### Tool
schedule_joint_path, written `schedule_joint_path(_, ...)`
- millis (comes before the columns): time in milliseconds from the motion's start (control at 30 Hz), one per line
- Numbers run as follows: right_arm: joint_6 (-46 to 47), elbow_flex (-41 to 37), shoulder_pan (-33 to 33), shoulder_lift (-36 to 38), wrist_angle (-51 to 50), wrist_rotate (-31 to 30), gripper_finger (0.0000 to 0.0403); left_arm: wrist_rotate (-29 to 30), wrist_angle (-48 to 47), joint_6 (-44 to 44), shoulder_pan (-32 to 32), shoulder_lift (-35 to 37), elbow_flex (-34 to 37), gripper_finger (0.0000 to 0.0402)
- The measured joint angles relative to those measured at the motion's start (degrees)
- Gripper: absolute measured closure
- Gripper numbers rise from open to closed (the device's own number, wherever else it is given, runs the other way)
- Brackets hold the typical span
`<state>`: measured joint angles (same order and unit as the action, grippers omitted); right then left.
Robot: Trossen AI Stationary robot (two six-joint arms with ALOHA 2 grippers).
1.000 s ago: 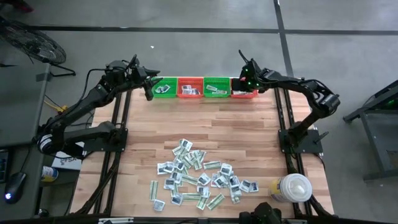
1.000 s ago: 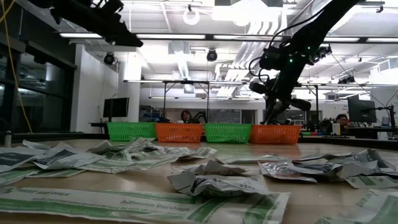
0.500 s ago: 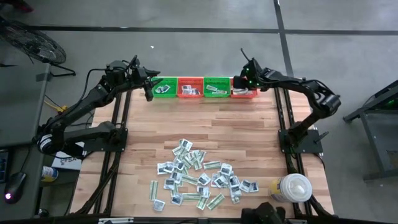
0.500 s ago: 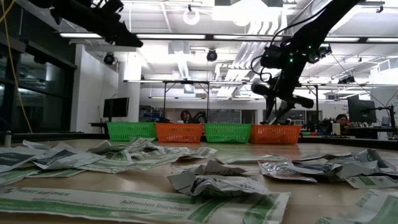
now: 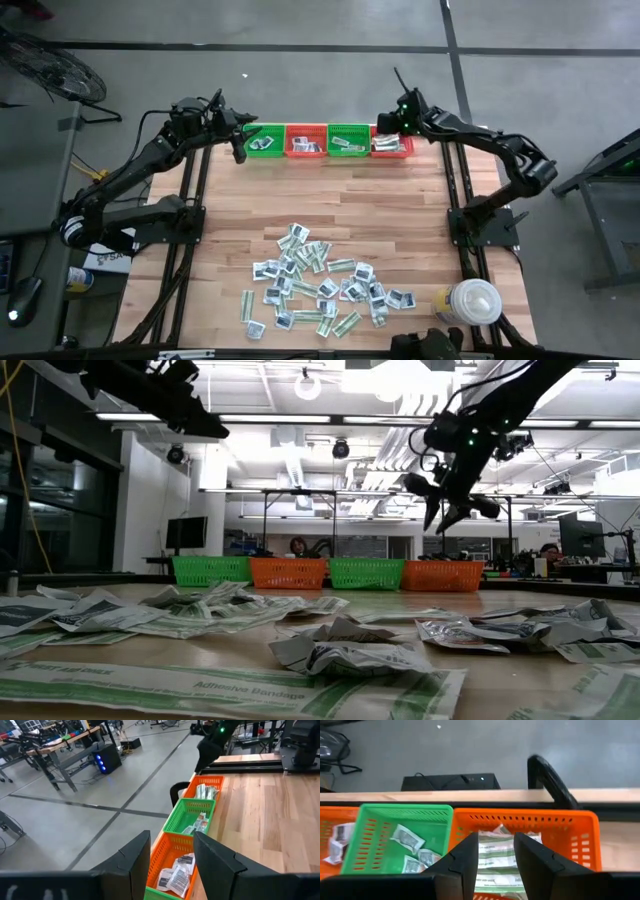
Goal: Pick & Place First Aid Supplies
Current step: Put the gray towelette pack in the left orange bin
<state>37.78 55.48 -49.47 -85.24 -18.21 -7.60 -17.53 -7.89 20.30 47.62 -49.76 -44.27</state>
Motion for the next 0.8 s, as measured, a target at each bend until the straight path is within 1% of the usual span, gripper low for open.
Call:
schedule_joint_path(200,-1.44,0.0,0.13,4.05,1.15,0.76,0.0284,-0.97,-1.6,-0.01,0.0,0.0,0.0,0.0255)
schedule_joint_path(300,-3.94,0.0,0.39,6.39,2.73,4.73,0.0284,-2.17,-4.63,0.92,0.0,0.0,0.0,0.0255)
schedule_joint_path(367,-5.38,0.0,0.91,7.93,3.49,7.73,0.0284,-4.05,-7.48,1.36,0.0,-0.29,0.0,0.0255)
schedule_joint_path(433,-6.78,0.0,1.79,9.37,3.45,9.39,0.0284,-6.86,-10.31,1.37,-0.05,-0.93,0.01,0.0255)
schedule_joint_path(567,-8.65,0.0,4.06,12.26,3.5,9.68,0.0284,-12.81,-15.52,0.74,-0.43,-2.85,0.04,0.0255)
schedule_joint_path(667,-9.85,0.0,5.5,13.9,3.45,9.72,0.0284,-15.47,-18.06,-0.77,-2.51,-5.25,0.04,0.0255)
schedule_joint_path(800,-12.08,0.0,7.08,15.68,3.47,9.92,0.0284,-16.21,-18.52,-3.63,-7.66,-8.41,0.07,0.0255)
